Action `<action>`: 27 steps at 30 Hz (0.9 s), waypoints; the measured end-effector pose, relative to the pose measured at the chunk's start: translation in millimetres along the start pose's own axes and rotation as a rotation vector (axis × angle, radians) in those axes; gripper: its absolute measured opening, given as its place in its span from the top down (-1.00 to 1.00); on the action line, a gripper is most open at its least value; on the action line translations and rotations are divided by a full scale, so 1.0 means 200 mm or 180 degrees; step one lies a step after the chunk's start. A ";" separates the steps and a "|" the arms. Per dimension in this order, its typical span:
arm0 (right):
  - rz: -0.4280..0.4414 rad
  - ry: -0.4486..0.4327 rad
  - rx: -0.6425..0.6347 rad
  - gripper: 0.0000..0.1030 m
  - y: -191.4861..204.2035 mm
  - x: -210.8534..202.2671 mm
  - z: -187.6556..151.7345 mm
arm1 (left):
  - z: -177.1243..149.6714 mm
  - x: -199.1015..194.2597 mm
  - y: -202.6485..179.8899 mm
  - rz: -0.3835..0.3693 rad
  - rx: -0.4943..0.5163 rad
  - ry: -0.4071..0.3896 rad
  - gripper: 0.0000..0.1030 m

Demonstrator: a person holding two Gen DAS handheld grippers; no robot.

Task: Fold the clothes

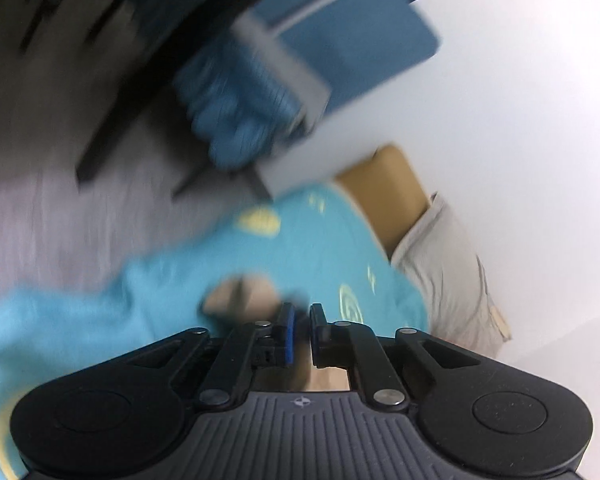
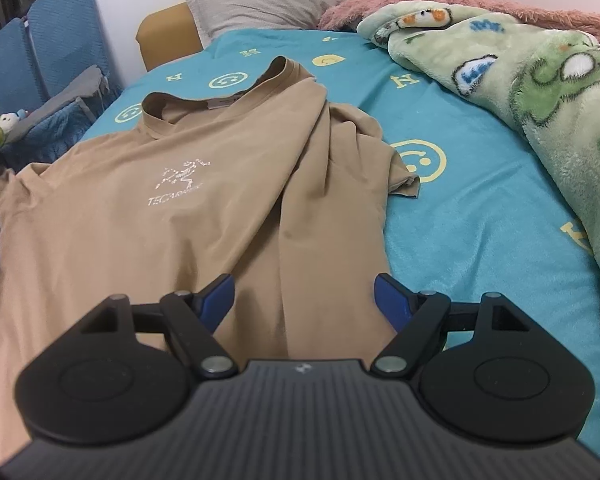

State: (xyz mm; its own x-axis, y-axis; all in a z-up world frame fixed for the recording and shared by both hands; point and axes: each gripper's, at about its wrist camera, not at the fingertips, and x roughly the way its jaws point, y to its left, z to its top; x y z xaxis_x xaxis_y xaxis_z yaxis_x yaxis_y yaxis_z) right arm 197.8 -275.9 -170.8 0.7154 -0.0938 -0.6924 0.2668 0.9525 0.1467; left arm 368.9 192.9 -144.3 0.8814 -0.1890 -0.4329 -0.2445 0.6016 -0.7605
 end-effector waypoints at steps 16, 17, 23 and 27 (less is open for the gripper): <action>0.0004 0.0010 0.0051 -0.52 0.00 0.00 0.00 | -0.04 0.10 0.15 0.0569 0.0298 0.0487 -0.41; 0.0005 0.0012 0.0053 -0.52 -0.01 0.00 0.00 | -0.05 0.12 0.14 0.0594 0.0421 0.0525 -0.41; 0.0007 0.0019 0.0052 -0.52 -0.01 0.00 0.00 | -0.15 0.24 0.02 0.0878 0.1099 0.0520 -0.03; -0.0002 0.0018 0.0044 -0.52 0.00 0.00 0.00 | -0.17 0.24 -0.01 0.1009 0.1349 0.0388 0.92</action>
State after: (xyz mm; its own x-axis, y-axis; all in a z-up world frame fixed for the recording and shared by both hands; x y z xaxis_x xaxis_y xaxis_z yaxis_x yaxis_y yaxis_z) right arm 197.9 -276.1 -171.7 0.7115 -0.0928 -0.6965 0.2762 0.9484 0.1559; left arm 396.9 155.9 -180.7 0.7316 -0.0209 -0.6814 -0.2842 0.8992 -0.3328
